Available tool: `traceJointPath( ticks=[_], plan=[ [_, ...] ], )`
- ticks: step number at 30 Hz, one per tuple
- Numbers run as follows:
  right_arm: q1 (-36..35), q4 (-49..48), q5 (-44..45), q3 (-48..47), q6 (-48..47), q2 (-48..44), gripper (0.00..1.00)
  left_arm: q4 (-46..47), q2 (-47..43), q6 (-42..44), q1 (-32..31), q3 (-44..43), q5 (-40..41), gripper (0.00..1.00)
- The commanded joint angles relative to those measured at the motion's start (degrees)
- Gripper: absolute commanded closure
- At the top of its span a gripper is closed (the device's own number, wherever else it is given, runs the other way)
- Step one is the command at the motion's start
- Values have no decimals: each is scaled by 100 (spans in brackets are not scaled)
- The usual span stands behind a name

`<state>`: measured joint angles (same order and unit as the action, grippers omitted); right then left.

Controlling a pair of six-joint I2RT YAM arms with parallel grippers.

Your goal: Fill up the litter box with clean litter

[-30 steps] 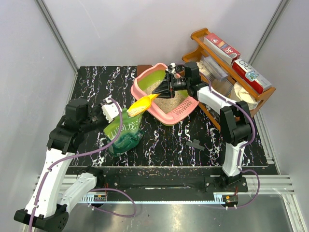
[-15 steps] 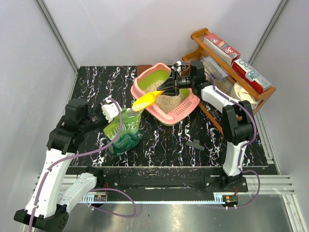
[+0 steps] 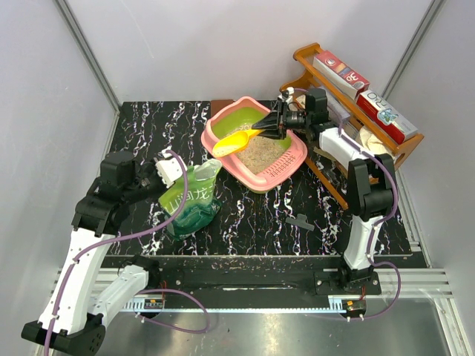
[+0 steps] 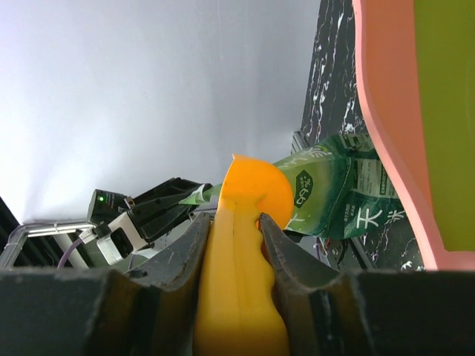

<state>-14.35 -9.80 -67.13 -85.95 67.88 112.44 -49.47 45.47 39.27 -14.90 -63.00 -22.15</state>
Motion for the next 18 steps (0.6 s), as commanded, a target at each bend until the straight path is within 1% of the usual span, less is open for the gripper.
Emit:
traceJointPath(
  ticks=[1,6,13,18],
  plan=[
    [169,-197,227,-334,77,-381,100,201,-30,107,39,-248,185,95],
    [292,-154,701,-387,-143,-267,100,105,5,125,39,-309,211,95],
    [319,364,1360,-747,-608,14,100,43,32,125,57,-327,229,94],
    [310,786,2072,-906,-1013,76,100,-18,5,125,57,-327,238,94]
  ],
)
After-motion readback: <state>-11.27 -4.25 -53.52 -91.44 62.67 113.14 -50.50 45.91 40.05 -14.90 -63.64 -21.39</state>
